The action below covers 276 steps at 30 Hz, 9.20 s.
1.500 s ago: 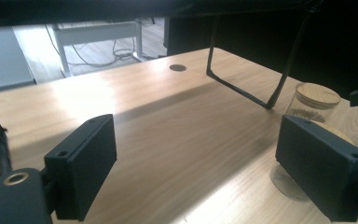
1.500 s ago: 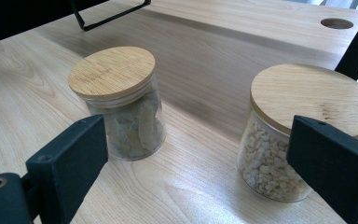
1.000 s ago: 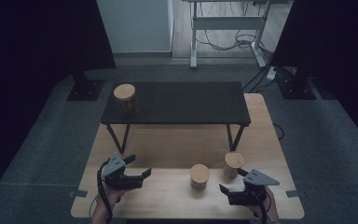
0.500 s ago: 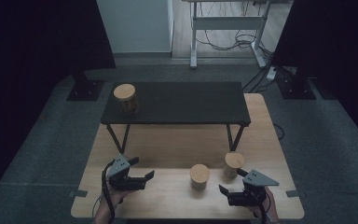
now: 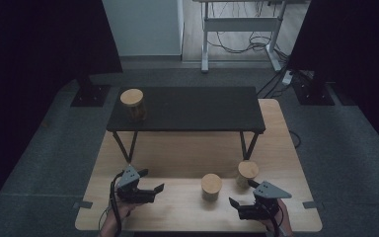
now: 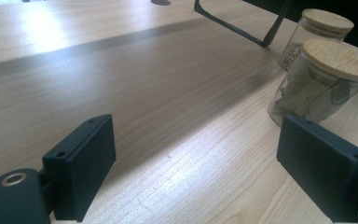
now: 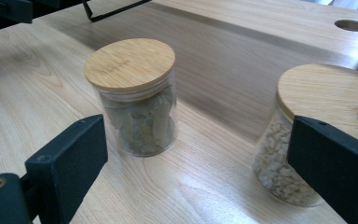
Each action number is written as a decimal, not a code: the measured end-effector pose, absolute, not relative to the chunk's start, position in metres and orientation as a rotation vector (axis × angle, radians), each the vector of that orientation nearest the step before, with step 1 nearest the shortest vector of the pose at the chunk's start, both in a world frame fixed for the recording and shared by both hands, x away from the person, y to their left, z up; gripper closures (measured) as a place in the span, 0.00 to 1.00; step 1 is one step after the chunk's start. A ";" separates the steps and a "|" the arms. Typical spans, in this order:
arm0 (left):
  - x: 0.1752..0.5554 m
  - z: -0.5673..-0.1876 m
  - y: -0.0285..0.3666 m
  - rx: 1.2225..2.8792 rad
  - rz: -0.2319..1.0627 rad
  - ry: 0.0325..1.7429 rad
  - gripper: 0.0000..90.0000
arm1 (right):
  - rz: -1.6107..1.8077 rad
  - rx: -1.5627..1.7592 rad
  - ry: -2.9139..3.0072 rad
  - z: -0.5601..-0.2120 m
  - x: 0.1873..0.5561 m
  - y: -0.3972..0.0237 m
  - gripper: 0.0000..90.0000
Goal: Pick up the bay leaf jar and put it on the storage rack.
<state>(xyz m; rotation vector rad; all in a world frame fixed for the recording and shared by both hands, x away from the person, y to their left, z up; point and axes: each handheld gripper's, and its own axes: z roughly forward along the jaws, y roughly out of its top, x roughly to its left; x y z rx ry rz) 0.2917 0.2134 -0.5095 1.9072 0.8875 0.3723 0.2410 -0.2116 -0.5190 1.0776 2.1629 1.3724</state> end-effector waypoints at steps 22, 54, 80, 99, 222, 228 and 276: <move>0.296 -0.515 0.213 1.910 0.361 0.889 0.12 | 1.368 1.058 2.187 -0.522 0.241 -0.200 0.05; 0.296 -0.520 0.207 1.941 0.342 0.881 0.12 | 1.353 1.049 2.260 -0.537 0.254 -0.163 0.11; 0.295 -0.522 0.205 1.952 0.345 0.886 0.12 | 1.304 1.026 2.301 -0.544 0.271 -0.127 0.11; 0.296 -0.523 0.206 1.961 0.354 0.889 0.12 | 1.246 1.074 2.268 -0.547 0.278 -0.111 0.21; 0.297 -0.529 0.197 1.986 0.325 0.872 0.12 | 1.385 0.804 2.191 -0.452 0.272 -0.123 0.27; 0.297 -0.530 0.197 1.991 0.328 0.872 0.12 | 1.392 0.790 2.196 -0.445 0.274 -0.121 0.27; 0.297 -0.531 0.195 1.997 0.327 0.873 0.12 | 1.456 0.757 2.179 -0.393 0.296 -0.126 0.27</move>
